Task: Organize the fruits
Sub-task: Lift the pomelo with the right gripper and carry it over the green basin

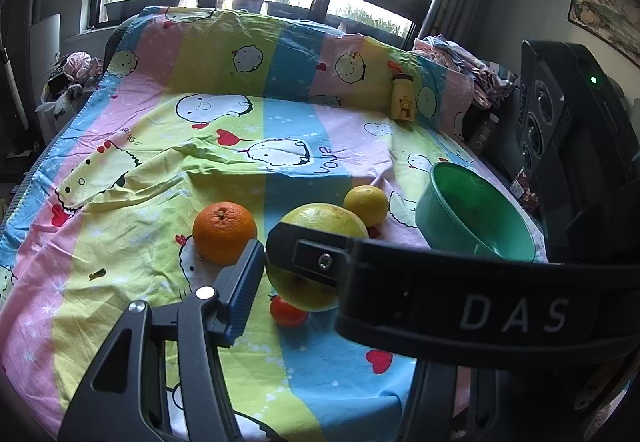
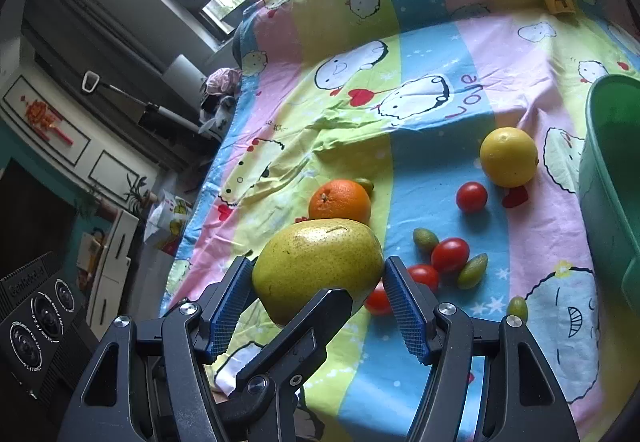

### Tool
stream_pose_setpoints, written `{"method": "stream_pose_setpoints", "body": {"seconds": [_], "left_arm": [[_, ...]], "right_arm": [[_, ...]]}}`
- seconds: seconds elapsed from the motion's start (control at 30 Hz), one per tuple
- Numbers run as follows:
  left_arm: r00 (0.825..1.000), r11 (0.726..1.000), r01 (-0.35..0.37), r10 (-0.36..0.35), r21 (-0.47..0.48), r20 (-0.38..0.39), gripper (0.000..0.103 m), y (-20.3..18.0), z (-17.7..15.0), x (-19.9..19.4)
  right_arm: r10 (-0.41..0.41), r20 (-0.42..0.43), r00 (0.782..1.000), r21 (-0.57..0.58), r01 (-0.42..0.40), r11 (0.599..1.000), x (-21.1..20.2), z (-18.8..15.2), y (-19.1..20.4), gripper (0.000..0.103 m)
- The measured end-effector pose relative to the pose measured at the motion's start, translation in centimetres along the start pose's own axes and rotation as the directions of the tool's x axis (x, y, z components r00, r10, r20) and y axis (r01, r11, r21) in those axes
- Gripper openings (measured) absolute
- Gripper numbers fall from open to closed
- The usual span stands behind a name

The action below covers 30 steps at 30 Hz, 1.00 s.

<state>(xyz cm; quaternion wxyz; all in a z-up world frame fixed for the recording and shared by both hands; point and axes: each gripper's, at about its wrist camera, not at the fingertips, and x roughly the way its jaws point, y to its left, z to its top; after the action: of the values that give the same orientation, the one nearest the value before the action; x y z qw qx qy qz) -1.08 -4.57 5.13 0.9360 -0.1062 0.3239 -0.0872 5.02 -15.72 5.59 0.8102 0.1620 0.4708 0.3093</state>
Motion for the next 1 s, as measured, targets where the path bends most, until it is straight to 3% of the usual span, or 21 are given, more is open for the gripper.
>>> {"method": "stream_pose_setpoints", "body": {"seconds": [1.0], "left_arm": [[0.997, 0.992, 0.076, -0.077, 0.105, -0.001, 0.055, -6.4, 2.4, 1.0]], "right_arm": [[-0.028, 0.135, 0.99, 0.068, 0.019, 0.998, -6.1, 0.8, -3.7, 0.069]]}}
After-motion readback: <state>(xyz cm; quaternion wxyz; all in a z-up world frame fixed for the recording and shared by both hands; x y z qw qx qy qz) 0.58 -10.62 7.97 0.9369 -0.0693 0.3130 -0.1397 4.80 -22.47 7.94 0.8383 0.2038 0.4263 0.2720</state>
